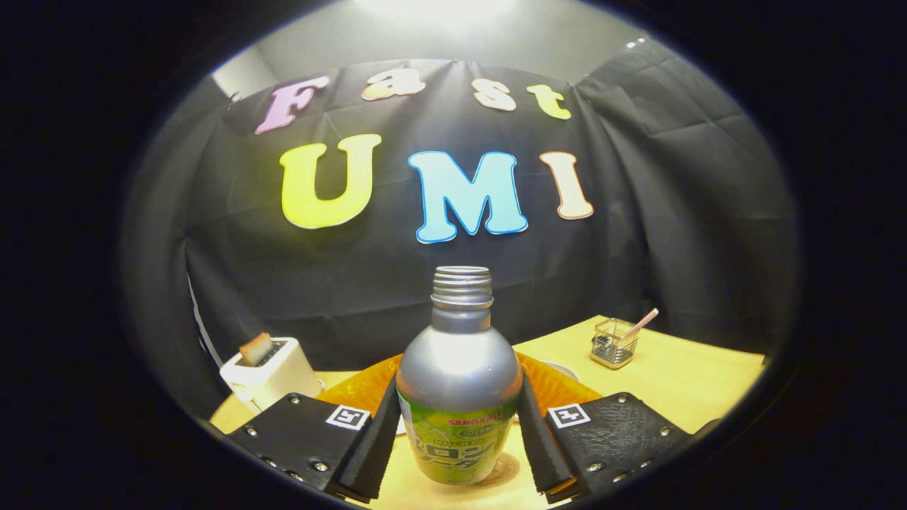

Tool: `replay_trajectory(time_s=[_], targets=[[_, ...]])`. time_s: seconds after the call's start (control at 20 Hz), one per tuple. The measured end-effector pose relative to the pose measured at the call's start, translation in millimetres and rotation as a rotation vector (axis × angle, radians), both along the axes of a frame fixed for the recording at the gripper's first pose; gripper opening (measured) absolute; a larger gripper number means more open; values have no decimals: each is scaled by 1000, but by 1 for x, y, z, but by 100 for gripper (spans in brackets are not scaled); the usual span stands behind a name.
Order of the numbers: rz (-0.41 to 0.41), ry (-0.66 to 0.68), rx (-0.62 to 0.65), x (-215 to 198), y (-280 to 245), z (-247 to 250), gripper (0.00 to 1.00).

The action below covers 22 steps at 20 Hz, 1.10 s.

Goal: Take the bottle from table, then pour the juice into the cup, finally place the bottle on the coaster

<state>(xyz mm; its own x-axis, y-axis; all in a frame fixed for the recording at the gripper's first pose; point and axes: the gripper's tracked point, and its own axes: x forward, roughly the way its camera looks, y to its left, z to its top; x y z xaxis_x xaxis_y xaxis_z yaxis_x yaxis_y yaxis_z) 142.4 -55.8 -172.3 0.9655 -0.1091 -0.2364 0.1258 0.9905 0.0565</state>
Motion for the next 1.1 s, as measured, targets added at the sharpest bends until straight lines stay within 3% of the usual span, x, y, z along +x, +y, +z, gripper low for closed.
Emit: replay_trajectory(time_s=[0.25, 0.4, 0.7, 1.1], targets=[[94, -36, -79, 12, 20, -30, 77], [122, -14, -53, 11, 26, -55, 77], [72, -33, -92, 12, 3, -66, 77], [101, 5, -74, 21, 8, -113, 77]])
